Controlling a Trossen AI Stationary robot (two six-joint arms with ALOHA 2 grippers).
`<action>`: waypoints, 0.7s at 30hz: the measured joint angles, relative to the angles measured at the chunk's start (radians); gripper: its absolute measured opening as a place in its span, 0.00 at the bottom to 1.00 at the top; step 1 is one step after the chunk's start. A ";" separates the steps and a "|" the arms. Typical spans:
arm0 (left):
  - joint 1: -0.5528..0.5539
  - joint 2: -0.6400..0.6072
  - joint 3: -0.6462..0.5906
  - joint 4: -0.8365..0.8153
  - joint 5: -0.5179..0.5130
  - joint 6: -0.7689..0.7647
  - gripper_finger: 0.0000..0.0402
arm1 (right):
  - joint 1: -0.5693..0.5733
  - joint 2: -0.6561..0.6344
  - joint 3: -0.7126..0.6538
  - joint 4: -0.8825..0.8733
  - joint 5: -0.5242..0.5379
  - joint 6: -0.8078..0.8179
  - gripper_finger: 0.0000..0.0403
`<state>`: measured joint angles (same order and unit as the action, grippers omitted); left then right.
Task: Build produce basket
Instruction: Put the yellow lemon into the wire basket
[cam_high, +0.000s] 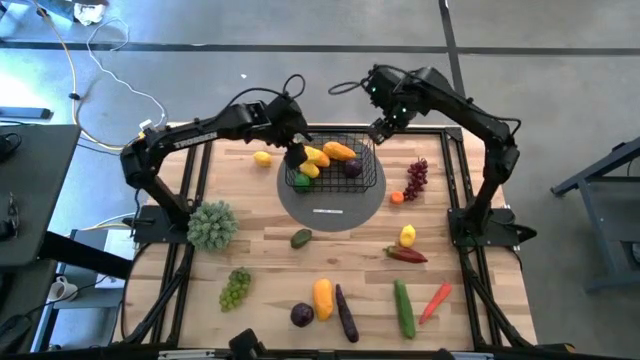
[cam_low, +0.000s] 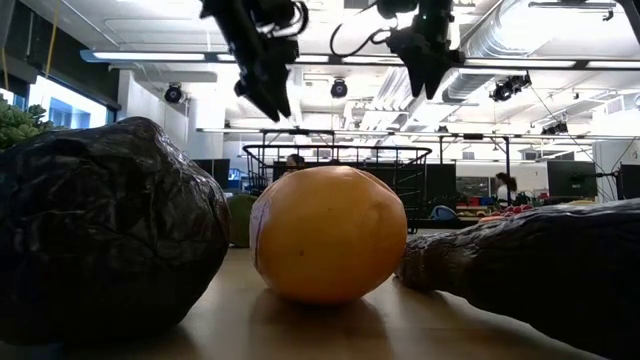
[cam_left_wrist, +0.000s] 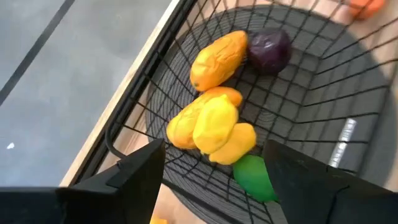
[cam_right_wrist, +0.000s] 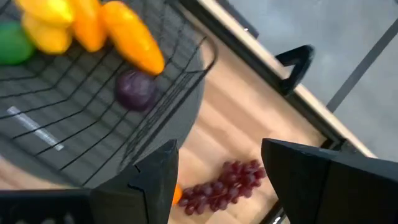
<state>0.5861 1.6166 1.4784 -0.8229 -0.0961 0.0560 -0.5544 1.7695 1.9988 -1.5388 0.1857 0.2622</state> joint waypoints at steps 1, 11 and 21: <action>0.000 -0.018 -0.008 0.001 0.007 0.000 0.65 | 0.016 0.000 0.000 -0.005 0.000 0.014 0.52; -0.031 -0.178 -0.135 0.003 0.015 -0.015 0.65 | 0.190 -0.008 -0.001 -0.033 0.049 0.173 0.52; -0.039 -0.259 -0.193 -0.011 0.015 -0.018 0.65 | 0.293 -0.092 -0.183 -0.033 0.066 0.409 0.52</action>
<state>0.5468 1.3573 1.2854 -0.8344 -0.0808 0.0380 -0.2610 1.6772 1.8156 -1.5717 0.2518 0.6707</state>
